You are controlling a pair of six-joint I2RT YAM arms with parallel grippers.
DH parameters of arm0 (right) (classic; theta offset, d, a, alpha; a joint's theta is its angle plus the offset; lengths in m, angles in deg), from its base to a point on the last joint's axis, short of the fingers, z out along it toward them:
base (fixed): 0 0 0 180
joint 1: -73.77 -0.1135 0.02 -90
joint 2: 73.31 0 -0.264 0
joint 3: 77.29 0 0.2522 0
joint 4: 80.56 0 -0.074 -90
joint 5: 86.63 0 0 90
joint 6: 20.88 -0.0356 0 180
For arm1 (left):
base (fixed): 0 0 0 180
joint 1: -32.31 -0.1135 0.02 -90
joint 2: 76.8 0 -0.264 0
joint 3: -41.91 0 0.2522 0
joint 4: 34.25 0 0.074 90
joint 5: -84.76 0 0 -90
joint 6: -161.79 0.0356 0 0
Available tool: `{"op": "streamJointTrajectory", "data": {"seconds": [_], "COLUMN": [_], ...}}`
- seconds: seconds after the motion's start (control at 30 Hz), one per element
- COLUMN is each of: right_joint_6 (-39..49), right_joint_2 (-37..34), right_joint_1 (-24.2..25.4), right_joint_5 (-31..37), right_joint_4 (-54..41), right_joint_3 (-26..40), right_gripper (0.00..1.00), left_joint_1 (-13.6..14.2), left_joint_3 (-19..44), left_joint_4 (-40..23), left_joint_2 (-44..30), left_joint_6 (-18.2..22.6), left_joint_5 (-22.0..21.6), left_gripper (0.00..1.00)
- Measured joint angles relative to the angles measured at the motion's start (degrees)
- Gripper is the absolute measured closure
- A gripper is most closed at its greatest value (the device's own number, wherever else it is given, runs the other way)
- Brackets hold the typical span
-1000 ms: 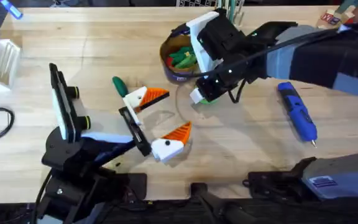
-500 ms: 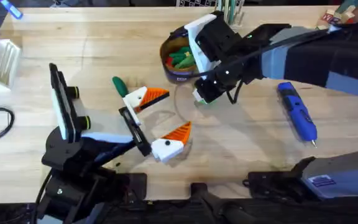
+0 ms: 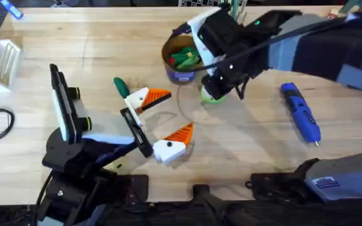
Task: Pick up the gripper from the table and insert it into the empty holder that is missing its gripper. Then pick up a screw, insert it into the mounting hole, and use the screwdriver to tighten it. Finally, clean up the table by picking up the vegetable and placing it into the bucket.
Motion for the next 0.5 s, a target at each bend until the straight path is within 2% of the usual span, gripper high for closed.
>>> {"op": "streamJointTrajectory", "data": {"seconds": [0.3, 0.5], "right_joint_6": [1.4, 6.9], "right_joint_2": [3.8, 5.5], "right_joint_1": [-1.0, -6.0], "right_joint_5": [0.8, -7.3], "right_joint_4": [-14.1, -14.1], "right_joint_3": [15.6, 26.4], "right_gripper": [0.995, 0.995], "left_joint_1": [0.0, 0.0], "left_joint_3": [0.0, 0.0], "left_joint_4": [0.0, 0.0], "left_joint_2": [0.0, 0.0], "left_joint_6": [0.0, 0.0], "left_joint_5": [0.0, 0.0], "left_gripper": [0.014, 0.013]}}
